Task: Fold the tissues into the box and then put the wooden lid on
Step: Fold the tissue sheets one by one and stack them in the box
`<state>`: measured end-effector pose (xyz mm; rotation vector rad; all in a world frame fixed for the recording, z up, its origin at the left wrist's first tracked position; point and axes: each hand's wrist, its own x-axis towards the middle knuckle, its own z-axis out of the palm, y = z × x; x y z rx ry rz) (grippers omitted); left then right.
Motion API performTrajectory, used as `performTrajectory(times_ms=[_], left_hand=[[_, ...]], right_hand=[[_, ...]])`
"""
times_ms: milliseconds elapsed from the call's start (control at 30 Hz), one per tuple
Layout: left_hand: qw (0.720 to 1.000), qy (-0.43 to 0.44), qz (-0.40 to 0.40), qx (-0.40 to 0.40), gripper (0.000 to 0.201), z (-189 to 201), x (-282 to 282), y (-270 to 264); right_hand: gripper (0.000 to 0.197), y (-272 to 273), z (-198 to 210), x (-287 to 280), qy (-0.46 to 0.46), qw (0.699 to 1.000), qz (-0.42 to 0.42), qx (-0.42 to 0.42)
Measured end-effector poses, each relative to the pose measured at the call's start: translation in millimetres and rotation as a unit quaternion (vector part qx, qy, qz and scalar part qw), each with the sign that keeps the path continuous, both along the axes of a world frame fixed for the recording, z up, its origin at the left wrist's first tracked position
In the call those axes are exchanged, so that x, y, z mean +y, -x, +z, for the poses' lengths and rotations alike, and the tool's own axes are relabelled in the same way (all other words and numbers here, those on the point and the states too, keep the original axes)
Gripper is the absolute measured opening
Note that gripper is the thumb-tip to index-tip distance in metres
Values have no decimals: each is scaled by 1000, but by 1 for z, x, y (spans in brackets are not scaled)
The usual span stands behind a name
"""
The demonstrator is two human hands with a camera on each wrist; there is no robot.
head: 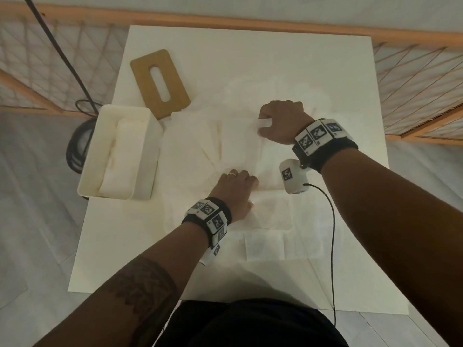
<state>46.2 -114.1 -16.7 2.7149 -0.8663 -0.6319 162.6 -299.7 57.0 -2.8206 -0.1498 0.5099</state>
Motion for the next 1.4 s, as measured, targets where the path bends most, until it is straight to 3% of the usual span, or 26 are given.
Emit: performTrajectory(times_ms=[133, 267, 333, 367, 400, 467, 500, 533, 567, 600, 700, 767, 833, 933, 967, 1000, 1033, 1100, 1233, 1333, 1400], left_hand=[[1000, -1, -17, -18, 46, -1, 1, 3], [1000, 17, -1, 11, 50, -1, 5, 5], [989, 75, 93, 90, 62, 5, 10, 0], [962, 144, 169, 157, 73, 14, 11, -4], [910, 240, 252, 227, 85, 21, 13, -10], [735, 418, 393, 361, 109, 35, 17, -21], [643, 473, 432, 421, 119, 42, 20, -27], [567, 513, 450, 461, 119, 45, 25, -33], [525, 537, 452, 481, 113, 51, 29, -36], [515, 547, 451, 481, 101, 54, 31, -38], [547, 561, 464, 413, 46, 55, 33, -42], [593, 539, 466, 376, 30, 49, 38, -43], [610, 525, 463, 371, 23, 47, 44, -44], [576, 528, 470, 410, 30, 53, 51, -42], [594, 515, 462, 412, 36, 54, 53, -42], [630, 494, 446, 401, 35, 54, 54, -42], [664, 475, 429, 386, 29, 54, 54, -41], [708, 450, 415, 352, 23, 50, 55, -40], [760, 422, 401, 290, 20, 43, 62, -39], [772, 430, 383, 270, 21, 41, 67, -35], [779, 430, 374, 261, 21, 41, 70, -33]], right_hand=[[20, 13, 25, -14, -96, 992, -52, -57], [13, 24, 49, -28, -201, 961, -160, -103], [10, 33, 49, -33, -330, 913, -232, -67], [9, 39, 47, -35, -397, 877, -266, -42], [11, 45, 43, -38, -451, 844, -290, -19], [12, 60, 32, -42, -528, 789, -313, 31], [6, 68, 27, -42, -554, 767, -321, 55], [2, 76, 22, -42, -573, 747, -328, 76], [2, 83, 17, -42, -586, 732, -336, 92], [4, 90, 12, -43, -596, 718, -345, 102], [7, 106, 5, -43, -599, 702, -368, 113], [5, 114, 2, -43, -593, 706, -369, 116], [8, 120, 0, -44, -575, 723, -367, 114], [29, 124, -1, -46, -547, 747, -363, 108], [29, 126, 0, -47, -541, 753, -359, 104], [27, 126, 0, -47, -537, 759, -355, 100], [23, 127, 1, -48, -535, 764, -349, 96], [22, 129, 4, -47, -523, 778, -337, 88], [30, 130, 0, -53, -505, 792, -333, 85], [33, 131, -4, -59, -496, 796, -335, 91], [22, 134, -6, -62, -486, 804, -329, 96]])
